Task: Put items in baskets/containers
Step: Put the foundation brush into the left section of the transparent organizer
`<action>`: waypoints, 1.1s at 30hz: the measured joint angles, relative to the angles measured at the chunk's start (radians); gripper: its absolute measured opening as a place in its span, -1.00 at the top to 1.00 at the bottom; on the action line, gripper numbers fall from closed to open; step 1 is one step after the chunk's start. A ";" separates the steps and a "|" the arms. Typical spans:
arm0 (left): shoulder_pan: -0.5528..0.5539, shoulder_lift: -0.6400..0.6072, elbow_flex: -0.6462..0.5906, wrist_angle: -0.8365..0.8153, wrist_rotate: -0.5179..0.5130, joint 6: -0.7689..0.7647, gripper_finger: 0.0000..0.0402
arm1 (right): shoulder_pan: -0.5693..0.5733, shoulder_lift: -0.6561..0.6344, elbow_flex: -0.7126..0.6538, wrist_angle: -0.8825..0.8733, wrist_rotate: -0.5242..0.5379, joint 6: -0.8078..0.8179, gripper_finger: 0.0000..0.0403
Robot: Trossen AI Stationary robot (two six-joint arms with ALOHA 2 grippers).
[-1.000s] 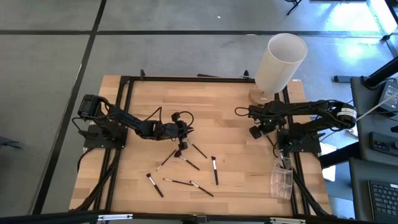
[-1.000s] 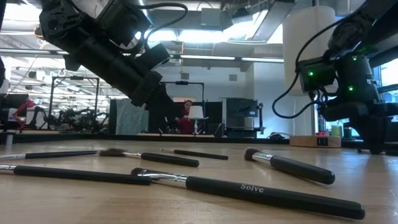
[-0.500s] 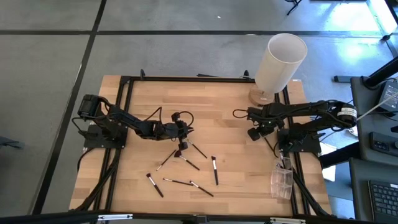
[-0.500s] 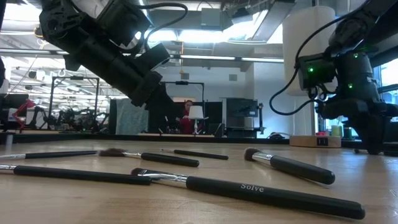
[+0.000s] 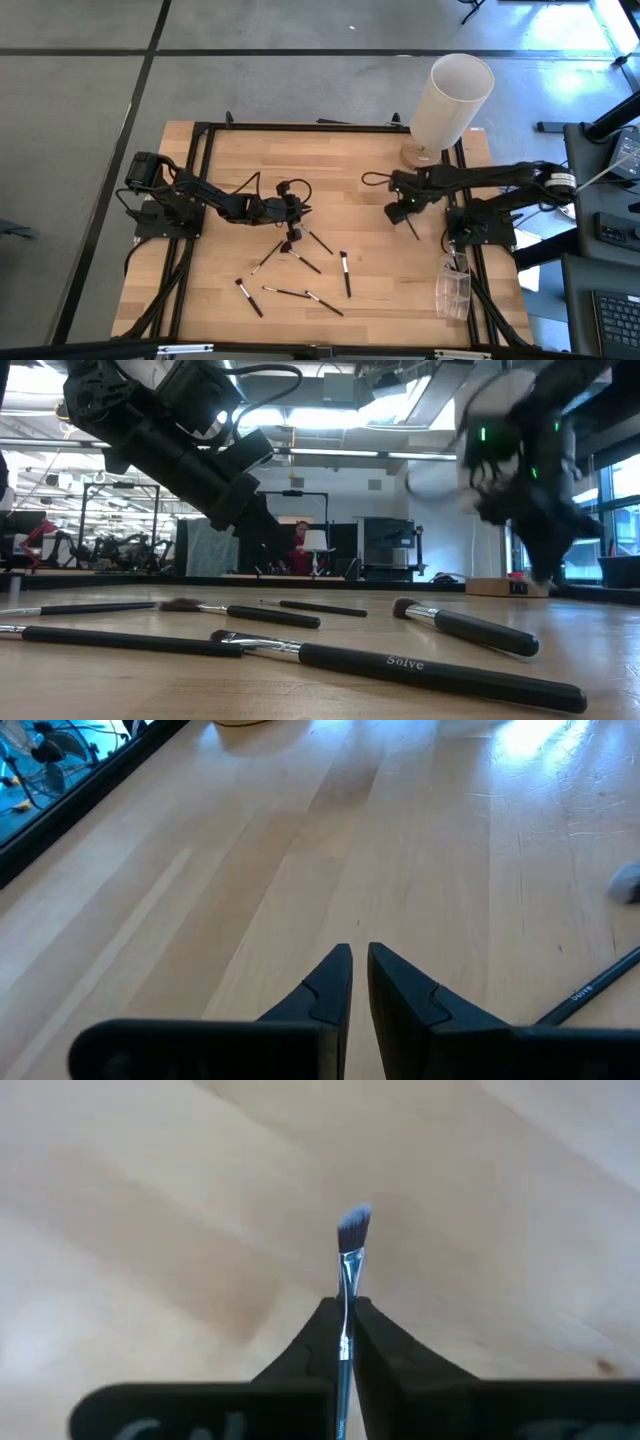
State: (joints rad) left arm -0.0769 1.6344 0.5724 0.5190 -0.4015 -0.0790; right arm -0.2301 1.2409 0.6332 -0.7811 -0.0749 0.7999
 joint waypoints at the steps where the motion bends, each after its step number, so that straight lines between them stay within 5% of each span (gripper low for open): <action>1: 0.000 0.000 0.000 0.000 0.000 0.001 0.84 | 0.020 -0.015 0.016 -0.014 0.004 0.006 0.92; 22: 0.000 0.000 0.000 -0.055 -0.025 -0.057 0.84 | 0.652 -0.269 0.272 -0.125 0.117 0.246 0.92; 33: 0.000 0.000 0.000 -0.045 -0.026 -0.057 0.84 | 0.888 -0.282 0.412 -0.535 0.198 0.453 0.92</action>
State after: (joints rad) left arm -0.0769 1.6344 0.5720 0.4739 -0.4271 -0.1364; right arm 0.6578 0.9592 1.0448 -1.3164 0.1234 1.2527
